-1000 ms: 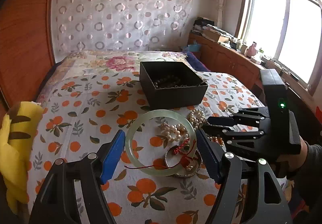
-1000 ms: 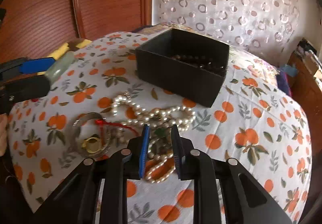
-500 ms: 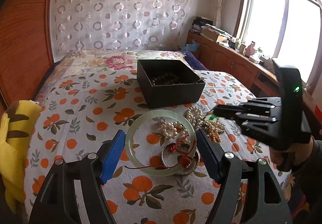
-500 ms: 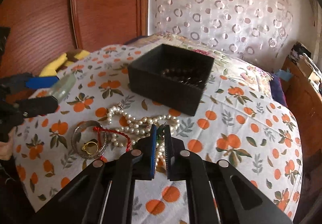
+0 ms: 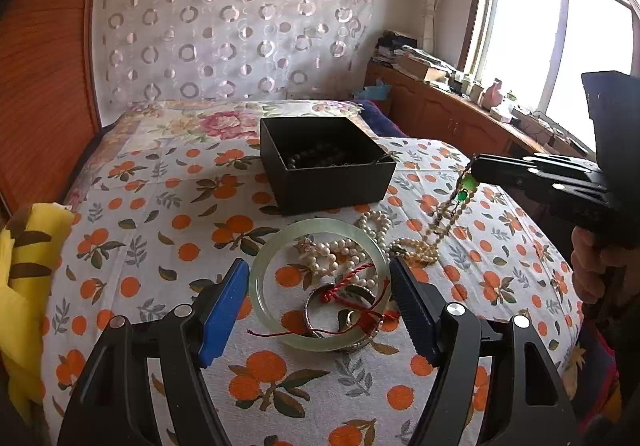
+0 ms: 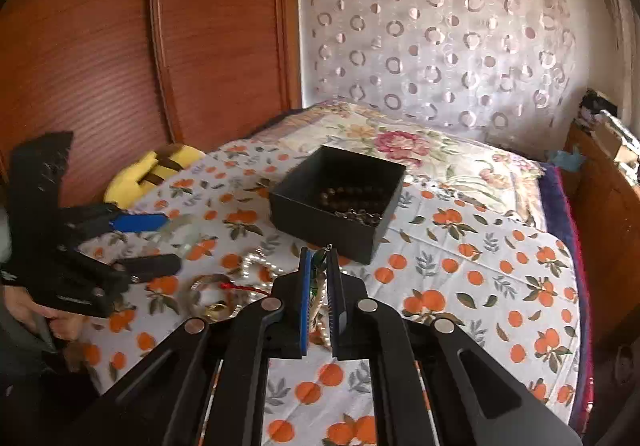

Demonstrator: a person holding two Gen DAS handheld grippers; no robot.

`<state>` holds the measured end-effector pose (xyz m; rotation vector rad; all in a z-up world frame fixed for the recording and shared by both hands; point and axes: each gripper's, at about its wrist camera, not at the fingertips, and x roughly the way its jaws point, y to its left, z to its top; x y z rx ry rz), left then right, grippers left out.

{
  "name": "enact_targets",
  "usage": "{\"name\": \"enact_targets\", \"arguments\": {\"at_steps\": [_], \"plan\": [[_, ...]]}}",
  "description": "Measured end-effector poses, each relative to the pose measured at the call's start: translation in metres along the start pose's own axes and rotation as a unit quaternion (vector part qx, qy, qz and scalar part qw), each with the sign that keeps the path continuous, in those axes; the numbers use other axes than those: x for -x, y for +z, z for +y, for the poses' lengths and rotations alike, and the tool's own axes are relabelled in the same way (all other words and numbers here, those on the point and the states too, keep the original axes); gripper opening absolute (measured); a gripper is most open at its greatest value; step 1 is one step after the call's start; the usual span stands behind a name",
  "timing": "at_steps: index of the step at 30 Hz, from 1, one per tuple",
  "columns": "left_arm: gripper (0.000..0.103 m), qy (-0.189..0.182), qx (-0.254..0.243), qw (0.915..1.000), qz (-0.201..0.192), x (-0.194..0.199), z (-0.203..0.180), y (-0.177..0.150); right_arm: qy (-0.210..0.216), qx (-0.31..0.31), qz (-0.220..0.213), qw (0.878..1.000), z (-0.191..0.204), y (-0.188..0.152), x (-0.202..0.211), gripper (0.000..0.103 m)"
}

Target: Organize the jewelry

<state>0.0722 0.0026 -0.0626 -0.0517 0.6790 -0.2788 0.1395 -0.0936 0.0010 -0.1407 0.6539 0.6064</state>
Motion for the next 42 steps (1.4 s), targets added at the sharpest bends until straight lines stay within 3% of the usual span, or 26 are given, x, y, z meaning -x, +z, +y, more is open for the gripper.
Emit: {"name": "enact_targets", "arguments": {"at_steps": [2, 5, 12, 15, 17, 19, 27, 36, 38, 39, 42], "plan": [[0.069, -0.001, 0.000, 1.0000, -0.001, 0.001, 0.000, 0.000, 0.025, -0.013, 0.013, 1.000, -0.001, -0.003, -0.002, 0.009], [0.069, -0.002, 0.001, 1.0000, -0.001, 0.001, -0.001, 0.000, 0.029, -0.003, 0.034, 0.999, 0.004, -0.018, -0.006, 0.009], [0.069, -0.004, -0.002, 1.0000, -0.002, 0.001, -0.003, -0.001, -0.040, -0.014, 0.100, 0.994, -0.021, -0.057, -0.027, 0.009], [0.069, -0.004, -0.002, 1.0000, -0.001, 0.001, -0.003, -0.001, -0.063, -0.018, 0.095, 0.993, -0.030, -0.063, -0.022, 0.012], [0.069, -0.004, -0.002, 1.0000, -0.001, 0.001, -0.003, -0.001, -0.075, -0.018, 0.090, 0.993, -0.031, -0.066, -0.017, 0.021], [0.069, -0.004, -0.002, 1.0000, -0.002, 0.001, -0.004, -0.001, -0.078, -0.021, 0.085, 0.993, -0.032, -0.069, -0.014, 0.024], [0.069, -0.006, -0.004, 1.0000, 0.000, -0.001, -0.006, -0.003, -0.063, -0.021, 0.102, 0.993, -0.031, -0.069, -0.031, 0.024], [0.069, -0.010, -0.008, 0.9999, -0.002, -0.002, -0.011, -0.003, -0.052, -0.041, 0.157, 0.985, -0.044, -0.065, -0.059, 0.027], [0.069, -0.013, -0.008, 0.9999, -0.003, -0.001, -0.011, -0.003, -0.051, -0.033, 0.166, 0.984, -0.040, -0.065, -0.060, 0.023], [0.069, -0.013, -0.008, 0.9999, -0.004, -0.001, -0.011, -0.002, -0.049, -0.029, 0.169, 0.984, -0.039, -0.065, -0.060, 0.016], [0.069, -0.015, -0.009, 0.9998, -0.005, 0.000, -0.011, -0.002, -0.051, -0.006, 0.174, 0.983, -0.033, -0.066, -0.059, 0.016]]}}
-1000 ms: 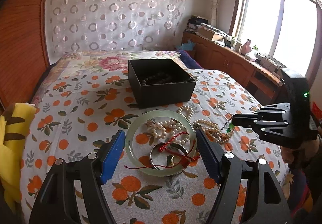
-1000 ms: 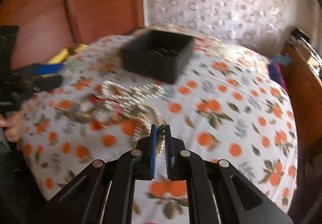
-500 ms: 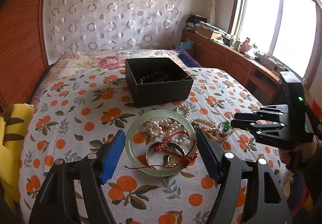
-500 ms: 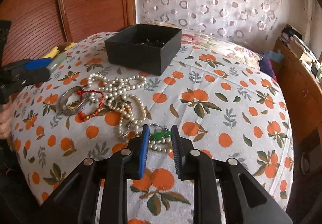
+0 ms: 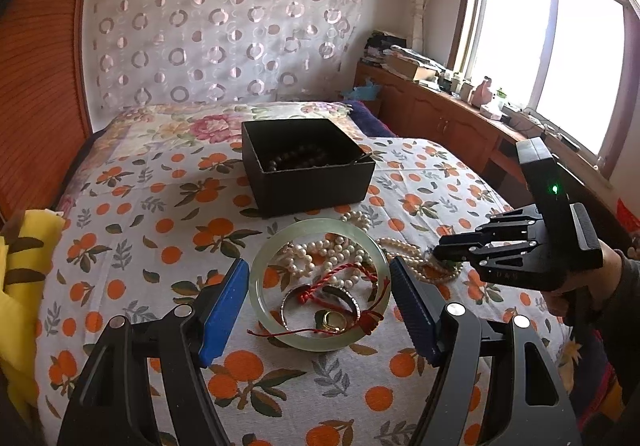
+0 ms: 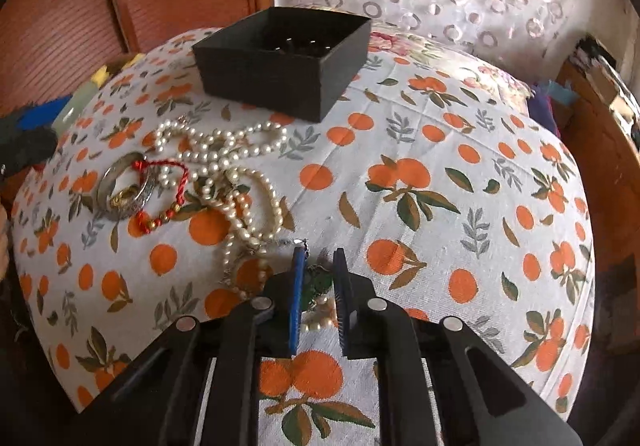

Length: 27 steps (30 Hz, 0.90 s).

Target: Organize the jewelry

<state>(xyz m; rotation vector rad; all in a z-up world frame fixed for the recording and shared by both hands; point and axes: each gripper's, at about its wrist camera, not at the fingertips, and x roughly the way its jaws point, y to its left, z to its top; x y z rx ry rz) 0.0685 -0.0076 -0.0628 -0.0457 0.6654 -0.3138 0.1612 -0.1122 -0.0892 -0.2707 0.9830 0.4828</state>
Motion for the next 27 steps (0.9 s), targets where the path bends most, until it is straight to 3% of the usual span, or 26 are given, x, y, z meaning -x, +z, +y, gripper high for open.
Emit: {"name": "enact_targets", "arguments": {"at_steps": [3, 16, 27], "plan": [[0.069, -0.001, 0.000, 1.0000, -0.001, 0.001, 0.001, 0.000, -0.017, 0.004, -0.009, 1.000, -0.001, 0.001, 0.002, 0.016], [0.069, 0.000, -0.005, 0.9999, -0.009, 0.001, 0.001, 0.011, -0.024, 0.007, -0.119, 0.993, -0.006, 0.039, 0.062, 0.016], [0.069, 0.004, -0.016, 0.9996, -0.021, -0.015, 0.011, 0.050, -0.003, 0.030, -0.164, 0.986, -0.005, 0.108, 0.070, 0.016]]}}
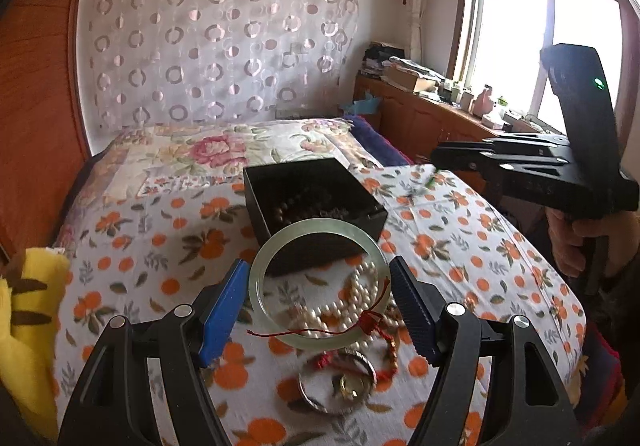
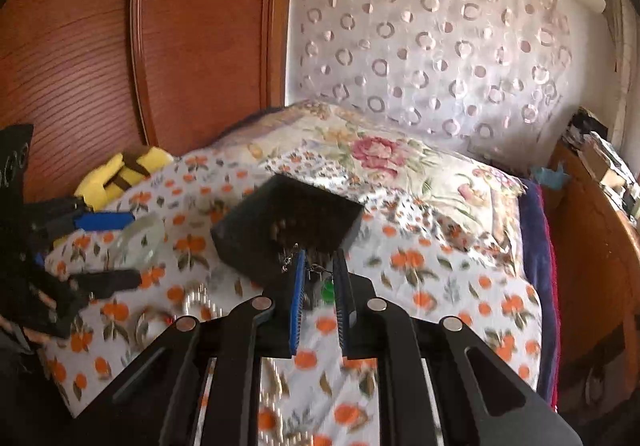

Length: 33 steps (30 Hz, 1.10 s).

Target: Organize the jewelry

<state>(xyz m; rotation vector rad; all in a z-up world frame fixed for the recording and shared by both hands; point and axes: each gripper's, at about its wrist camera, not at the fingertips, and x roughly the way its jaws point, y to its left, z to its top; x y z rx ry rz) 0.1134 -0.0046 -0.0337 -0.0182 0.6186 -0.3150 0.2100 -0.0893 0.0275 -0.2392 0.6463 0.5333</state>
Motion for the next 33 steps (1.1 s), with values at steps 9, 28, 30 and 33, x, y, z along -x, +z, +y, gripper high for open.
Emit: {"name": "enact_targets", "arguments": {"at_steps": [9, 28, 30, 33], "plan": [[0.069, 0.008, -0.003, 1.0000, -0.002, -0.020, 0.012, 0.029, 0.029, -0.014, 0.020, 0.999, -0.015, 0.034, -0.066, 0.016], [0.069, 0.029, -0.063, 0.9952, 0.069, -0.117, 0.001, 0.074, 0.018, -0.057, 0.011, 0.998, -0.063, -0.001, -0.065, 0.029], [0.069, 0.031, -0.068, 0.9937, 0.083, -0.126, 0.000, 0.075, 0.019, -0.061, 0.009, 0.998, -0.067, -0.005, -0.062, 0.030], [0.069, 0.045, -0.084, 0.9895, 0.109, -0.143, -0.003, 0.075, 0.016, -0.072, 0.005, 0.997, -0.076, -0.011, -0.061, 0.030]]}}
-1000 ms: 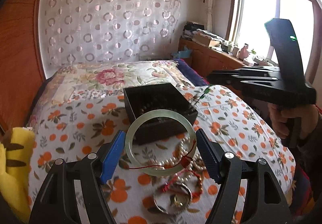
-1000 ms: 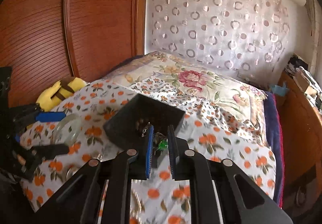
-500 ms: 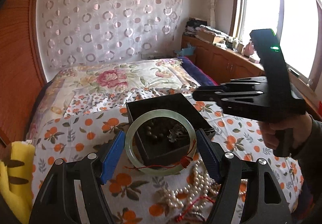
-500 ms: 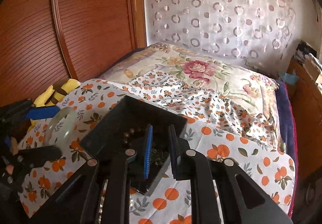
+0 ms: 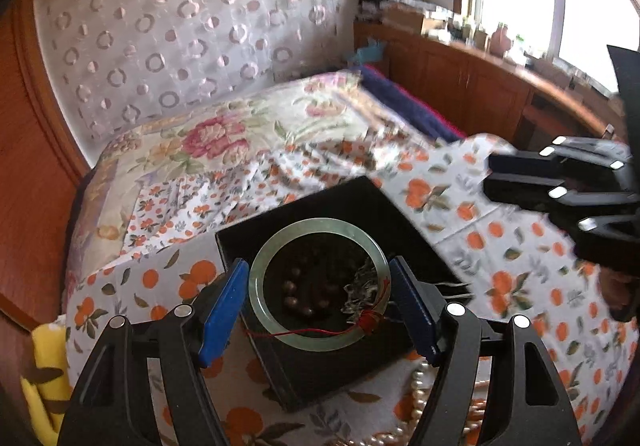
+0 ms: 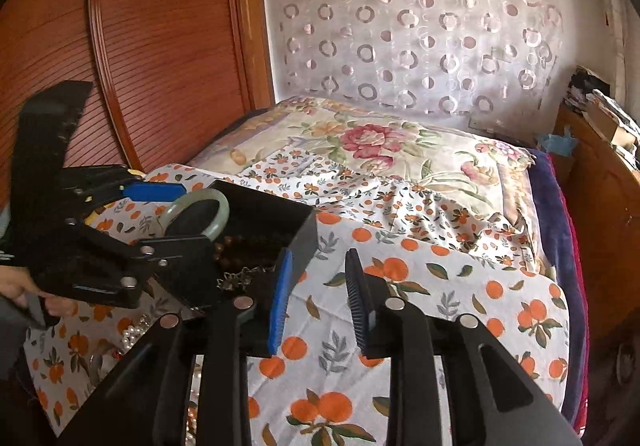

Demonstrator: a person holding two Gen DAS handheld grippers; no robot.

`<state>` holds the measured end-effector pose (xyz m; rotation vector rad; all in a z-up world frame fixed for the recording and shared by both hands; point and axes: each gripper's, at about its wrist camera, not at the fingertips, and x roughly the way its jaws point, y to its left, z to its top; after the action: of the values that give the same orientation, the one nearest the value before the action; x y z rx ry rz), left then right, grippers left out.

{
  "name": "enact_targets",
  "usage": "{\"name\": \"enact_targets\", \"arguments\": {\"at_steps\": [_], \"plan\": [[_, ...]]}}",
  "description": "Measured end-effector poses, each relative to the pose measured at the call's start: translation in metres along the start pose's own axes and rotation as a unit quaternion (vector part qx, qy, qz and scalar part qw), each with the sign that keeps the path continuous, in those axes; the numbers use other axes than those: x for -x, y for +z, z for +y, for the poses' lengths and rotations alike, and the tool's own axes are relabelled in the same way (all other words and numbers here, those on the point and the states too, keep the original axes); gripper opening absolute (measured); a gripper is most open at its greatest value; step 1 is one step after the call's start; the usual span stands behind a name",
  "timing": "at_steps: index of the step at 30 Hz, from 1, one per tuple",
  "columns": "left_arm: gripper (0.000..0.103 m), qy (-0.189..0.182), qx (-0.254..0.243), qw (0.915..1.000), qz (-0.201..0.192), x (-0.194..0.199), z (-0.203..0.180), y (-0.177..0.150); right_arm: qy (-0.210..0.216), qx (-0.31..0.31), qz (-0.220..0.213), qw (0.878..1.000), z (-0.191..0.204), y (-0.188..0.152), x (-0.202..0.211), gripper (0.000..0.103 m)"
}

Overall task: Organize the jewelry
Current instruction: 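Lower the pale green jade bangle into the black box and open the left tool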

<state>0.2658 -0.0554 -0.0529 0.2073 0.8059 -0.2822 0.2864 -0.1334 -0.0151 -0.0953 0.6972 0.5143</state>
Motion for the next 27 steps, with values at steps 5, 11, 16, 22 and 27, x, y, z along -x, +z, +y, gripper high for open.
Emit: {"name": "enact_targets", "arguments": {"at_steps": [5, 11, 16, 22, 27], "plan": [[0.069, 0.013, -0.011, 0.9996, 0.023, -0.013, 0.000, 0.003, 0.000, -0.007, -0.001, 1.000, -0.007, -0.007, 0.001, 0.030], [0.069, 0.012, -0.003, 0.9997, 0.021, -0.013, 0.003, 0.005, -0.003, -0.006, -0.001, 1.000, -0.006, -0.013, 0.004, 0.030], [0.079, 0.009, 0.002, 0.9999, 0.004, -0.005, 0.000, 0.006, -0.004, -0.006, -0.005, 1.000, 0.000, -0.021, 0.011, 0.030], [0.080, 0.003, 0.016, 0.9996, -0.022, 0.019, -0.001, 0.004, -0.002, -0.001, -0.002, 1.000, 0.016, -0.037, 0.025, 0.030], [0.080, -0.006, 0.029, 0.9983, -0.050, 0.055, -0.003, -0.017, 0.014, 0.000, 0.004, 1.000, 0.034, -0.058, 0.040, 0.030]]}}
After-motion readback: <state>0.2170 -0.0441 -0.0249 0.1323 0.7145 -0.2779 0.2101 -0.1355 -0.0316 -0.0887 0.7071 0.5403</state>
